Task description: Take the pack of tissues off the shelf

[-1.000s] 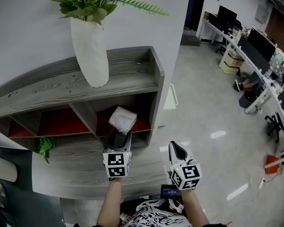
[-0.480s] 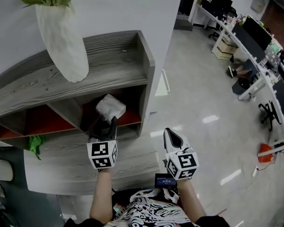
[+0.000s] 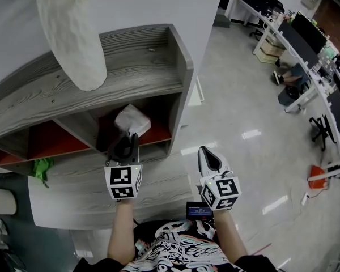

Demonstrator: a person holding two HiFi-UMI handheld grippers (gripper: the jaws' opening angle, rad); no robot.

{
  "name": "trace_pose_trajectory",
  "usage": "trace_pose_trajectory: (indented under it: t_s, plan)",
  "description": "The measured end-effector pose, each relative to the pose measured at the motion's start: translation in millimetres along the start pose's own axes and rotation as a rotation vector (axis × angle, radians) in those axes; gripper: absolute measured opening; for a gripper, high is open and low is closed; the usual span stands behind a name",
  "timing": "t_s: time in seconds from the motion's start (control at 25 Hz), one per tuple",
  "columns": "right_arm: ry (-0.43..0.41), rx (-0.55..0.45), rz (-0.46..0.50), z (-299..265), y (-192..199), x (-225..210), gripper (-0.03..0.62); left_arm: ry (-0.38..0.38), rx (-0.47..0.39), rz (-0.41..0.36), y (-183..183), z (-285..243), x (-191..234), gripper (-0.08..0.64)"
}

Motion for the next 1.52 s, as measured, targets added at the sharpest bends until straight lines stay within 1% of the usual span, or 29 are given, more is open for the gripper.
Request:
trace_pose_trajectory:
  t_s: [0.12,0.24,0.4,0.64,0.72,1.12,1.44,1.52]
  plan:
    - [0.003,-0.003,-0.003,2,1,1,0.003,0.011,-0.002,0.009,0,0,0,0.058]
    - [0.007,-0.005,-0.001,6,1,1,0.003,0.019,-0.001,0.002,1,2,1,0.055]
    - [0.019,-0.008,0.02,9,-2,-1,0.003,0.029,-0.004,-0.001,1,3,1,0.052]
    - [0.012,-0.016,0.032,13,-4,2,0.003,0.032,-0.002,0.003,1,9,-1,0.049]
    - [0.007,-0.011,0.048,13,-3,5,0.002,0.03,-0.004,0.006,0,12,-1,0.049]
    - [-0.027,-0.017,0.068,23,-1,18,0.002,0.025,-0.039,0.006,-8,36,-6,0.048]
    - [-0.067,-0.012,0.059,34,6,36,0.002,0.058,-0.091,0.014,-18,64,-14,0.048]
    - [-0.079,-0.009,0.059,38,10,41,0.002,0.069,-0.102,0.005,-20,72,-17,0.048]
Point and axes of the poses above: the fingertips, and each gripper's own axes: z backward along the fingers, x to its left, y out of its underside, the point moved 5 cm from there along z, backward along the fingers, and after that the axes turned 6 degrees about -x, right-handed, at the moved point
